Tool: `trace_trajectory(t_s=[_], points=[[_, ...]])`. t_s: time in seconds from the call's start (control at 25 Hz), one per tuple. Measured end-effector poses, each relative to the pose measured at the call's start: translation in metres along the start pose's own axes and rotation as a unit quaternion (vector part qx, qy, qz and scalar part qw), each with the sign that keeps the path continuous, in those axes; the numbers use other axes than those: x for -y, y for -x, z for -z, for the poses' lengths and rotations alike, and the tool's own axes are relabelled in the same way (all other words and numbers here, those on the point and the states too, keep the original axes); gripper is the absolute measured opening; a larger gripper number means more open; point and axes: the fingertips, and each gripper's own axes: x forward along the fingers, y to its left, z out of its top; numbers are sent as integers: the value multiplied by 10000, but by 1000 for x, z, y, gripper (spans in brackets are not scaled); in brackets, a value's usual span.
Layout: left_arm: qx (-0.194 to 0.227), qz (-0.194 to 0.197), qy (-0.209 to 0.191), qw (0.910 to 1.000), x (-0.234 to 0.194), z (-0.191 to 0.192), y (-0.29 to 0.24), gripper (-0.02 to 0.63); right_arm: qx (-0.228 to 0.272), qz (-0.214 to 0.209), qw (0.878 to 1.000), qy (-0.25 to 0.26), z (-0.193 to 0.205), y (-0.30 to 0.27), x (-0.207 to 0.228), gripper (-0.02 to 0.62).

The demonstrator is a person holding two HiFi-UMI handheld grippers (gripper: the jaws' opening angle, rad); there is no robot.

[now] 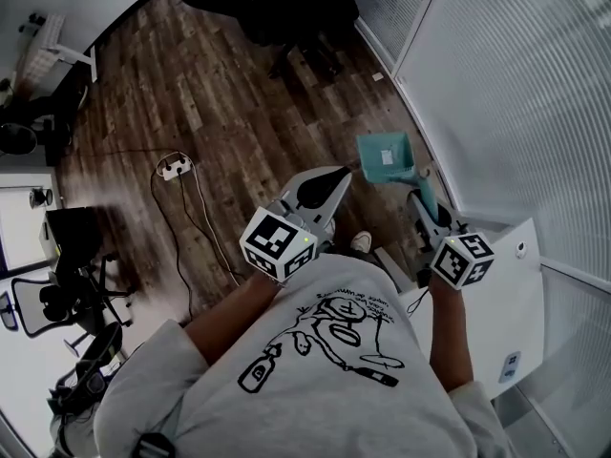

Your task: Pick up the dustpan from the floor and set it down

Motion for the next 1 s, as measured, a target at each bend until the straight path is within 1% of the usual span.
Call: trace_trajectory(t_s=[0.16, 0.6, 1.0], points=[[9, -3, -1, 10000, -1, -2, -2, 2, 61, -38, 10000, 59, -9, 6, -8, 44], [-7, -32, 16, 10000, 1, 0, 0, 2, 135, -87, 9998, 82, -17, 14, -16, 43], [-64, -101, 60, 9999, -5, 6, 5, 2, 84, -56, 9999, 90, -6, 2, -2, 43]])
